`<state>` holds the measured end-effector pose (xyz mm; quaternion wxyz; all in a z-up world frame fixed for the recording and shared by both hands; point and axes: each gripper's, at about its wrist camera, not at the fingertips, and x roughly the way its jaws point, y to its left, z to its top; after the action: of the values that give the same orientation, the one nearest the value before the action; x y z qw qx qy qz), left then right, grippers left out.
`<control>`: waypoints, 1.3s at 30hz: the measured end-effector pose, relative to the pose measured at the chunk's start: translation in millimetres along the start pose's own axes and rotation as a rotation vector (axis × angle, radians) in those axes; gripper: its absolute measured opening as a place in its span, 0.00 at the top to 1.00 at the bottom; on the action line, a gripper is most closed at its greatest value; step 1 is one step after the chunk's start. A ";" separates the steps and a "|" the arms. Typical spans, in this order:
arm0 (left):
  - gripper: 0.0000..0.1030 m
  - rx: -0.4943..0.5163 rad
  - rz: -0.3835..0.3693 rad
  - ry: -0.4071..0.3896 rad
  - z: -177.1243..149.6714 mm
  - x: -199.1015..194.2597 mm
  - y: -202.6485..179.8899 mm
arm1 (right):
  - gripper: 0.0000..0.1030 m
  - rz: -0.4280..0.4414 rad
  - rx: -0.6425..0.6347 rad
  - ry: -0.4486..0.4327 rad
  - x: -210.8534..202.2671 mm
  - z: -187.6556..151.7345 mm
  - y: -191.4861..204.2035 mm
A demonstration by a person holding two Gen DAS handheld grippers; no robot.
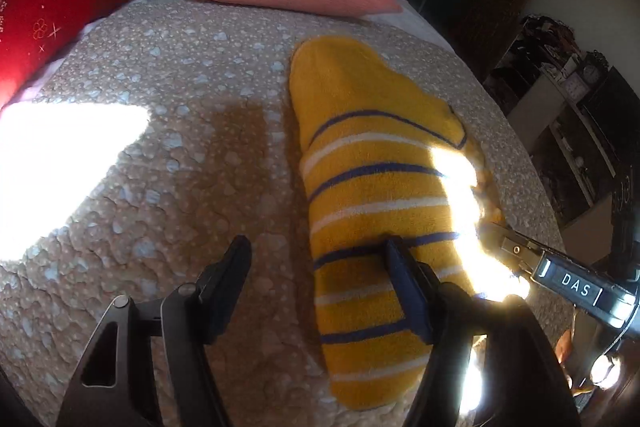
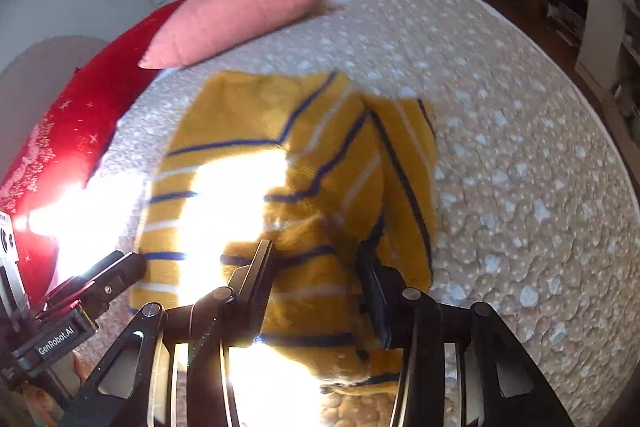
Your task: Fold small clothes
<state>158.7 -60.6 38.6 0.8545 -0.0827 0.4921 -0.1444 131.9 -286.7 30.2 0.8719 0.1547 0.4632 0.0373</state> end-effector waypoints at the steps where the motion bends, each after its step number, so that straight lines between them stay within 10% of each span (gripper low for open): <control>1: 0.28 0.001 -0.002 0.043 -1.1 13.4 -2.2 | 0.57 0.020 0.021 0.001 3.7 -5.6 -7.8; 5: 0.28 0.028 -0.065 -0.014 -0.3 -4.5 -1.0 | 0.53 0.122 0.005 -0.035 -20.3 -1.8 -18.8; 9: 0.16 -0.065 -0.136 -0.061 1.6 -17.3 34.0 | 0.01 0.044 0.057 -0.200 -46.5 4.4 -48.8; 17: 0.07 -0.189 -0.410 0.027 11.4 32.2 42.4 | 0.01 0.259 0.231 -0.057 27.1 22.1 -77.9; 19: 0.06 -0.101 -0.369 0.054 8.5 40.0 16.3 | 0.10 0.268 0.185 -0.045 36.1 25.1 -58.9; 20: 0.06 -0.058 -0.334 0.056 6.7 40.2 4.7 | 0.30 0.292 0.167 -0.014 42.4 26.8 -47.8; 25: 0.49 -0.097 -0.354 0.013 16.0 5.6 4.9 | 0.56 0.355 0.144 -0.037 31.7 33.7 -10.7; 31: 0.47 -0.020 -0.215 -0.072 28.7 -39.6 10.3 | 0.59 0.443 0.061 -0.092 17.2 27.2 22.9; 35: 0.40 0.033 -0.019 0.036 -4.4 -12.4 17.4 | 0.40 0.251 0.067 -0.016 50.3 5.8 15.5; 39: 0.37 -0.002 -0.062 0.044 -39.4 -26.5 39.2 | 0.36 0.229 0.070 -0.042 29.1 -2.3 5.2</control>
<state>118.6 -14.9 29.3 0.8384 -0.0956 0.5083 -0.1721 146.9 -275.1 7.4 0.8656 0.2375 0.4250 0.1171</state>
